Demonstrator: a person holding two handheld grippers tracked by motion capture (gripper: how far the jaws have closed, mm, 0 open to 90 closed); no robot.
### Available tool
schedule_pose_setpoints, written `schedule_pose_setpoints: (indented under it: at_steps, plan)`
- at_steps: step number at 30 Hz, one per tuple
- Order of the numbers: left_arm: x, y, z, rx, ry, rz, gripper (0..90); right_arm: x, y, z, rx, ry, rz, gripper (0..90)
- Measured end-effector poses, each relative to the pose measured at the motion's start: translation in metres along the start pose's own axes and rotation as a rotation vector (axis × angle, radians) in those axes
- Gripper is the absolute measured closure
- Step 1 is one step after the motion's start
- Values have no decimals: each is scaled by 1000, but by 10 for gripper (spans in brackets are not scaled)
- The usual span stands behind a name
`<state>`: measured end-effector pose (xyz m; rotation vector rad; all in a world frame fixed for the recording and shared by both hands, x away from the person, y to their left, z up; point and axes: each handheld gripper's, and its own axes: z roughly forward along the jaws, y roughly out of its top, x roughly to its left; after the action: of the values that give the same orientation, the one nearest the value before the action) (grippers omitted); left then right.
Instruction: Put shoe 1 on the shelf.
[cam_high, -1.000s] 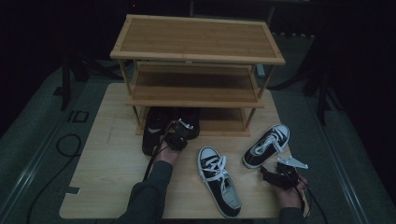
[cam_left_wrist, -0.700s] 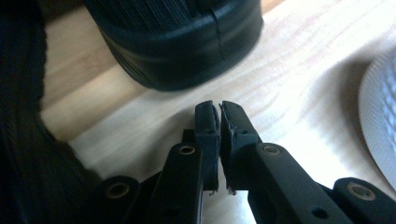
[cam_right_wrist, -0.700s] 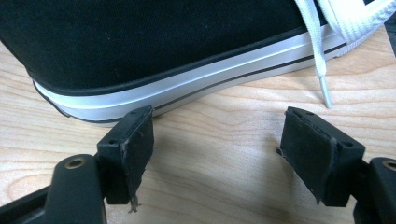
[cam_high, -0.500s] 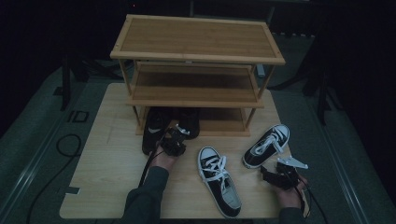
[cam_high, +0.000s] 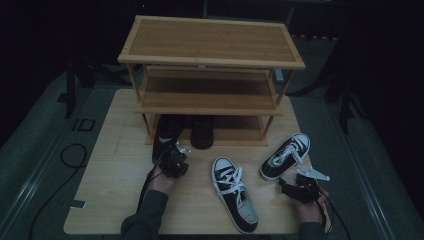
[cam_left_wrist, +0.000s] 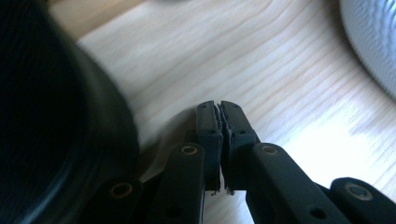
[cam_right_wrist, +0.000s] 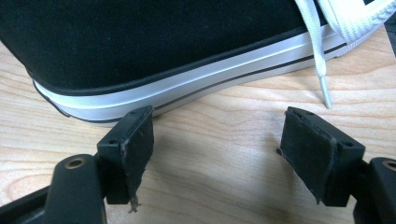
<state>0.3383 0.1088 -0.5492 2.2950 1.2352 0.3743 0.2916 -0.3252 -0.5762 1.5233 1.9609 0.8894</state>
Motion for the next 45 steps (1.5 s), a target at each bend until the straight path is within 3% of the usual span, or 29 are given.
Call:
schedule_pose_setpoints:
  at_steps: [6,12,18,22,28,35,41,45]
  plan:
    - [16,-9,-7,14,31,-38,897,0,0,0,0,0,0,254]
    - [23,-11,-11,23,46,-27,898,0,0,0,0,0,0,254]
    - [34,-13,-15,28,84,-48,898,0,0,0,0,0,0,254]
    - [49,-21,-20,25,98,-87,897,0,0,0,0,0,0,254]
    - [57,-40,-27,18,105,-114,897,0,0,0,0,0,0,254]
    - [72,-52,-34,16,161,-169,889,0,0,0,0,0,0,254]
    - [87,-56,-35,-8,191,-231,872,0,0,0,0,0,0,253]
    - [91,-53,-32,-27,190,-238,893,0,0,0,0,0,0,254]
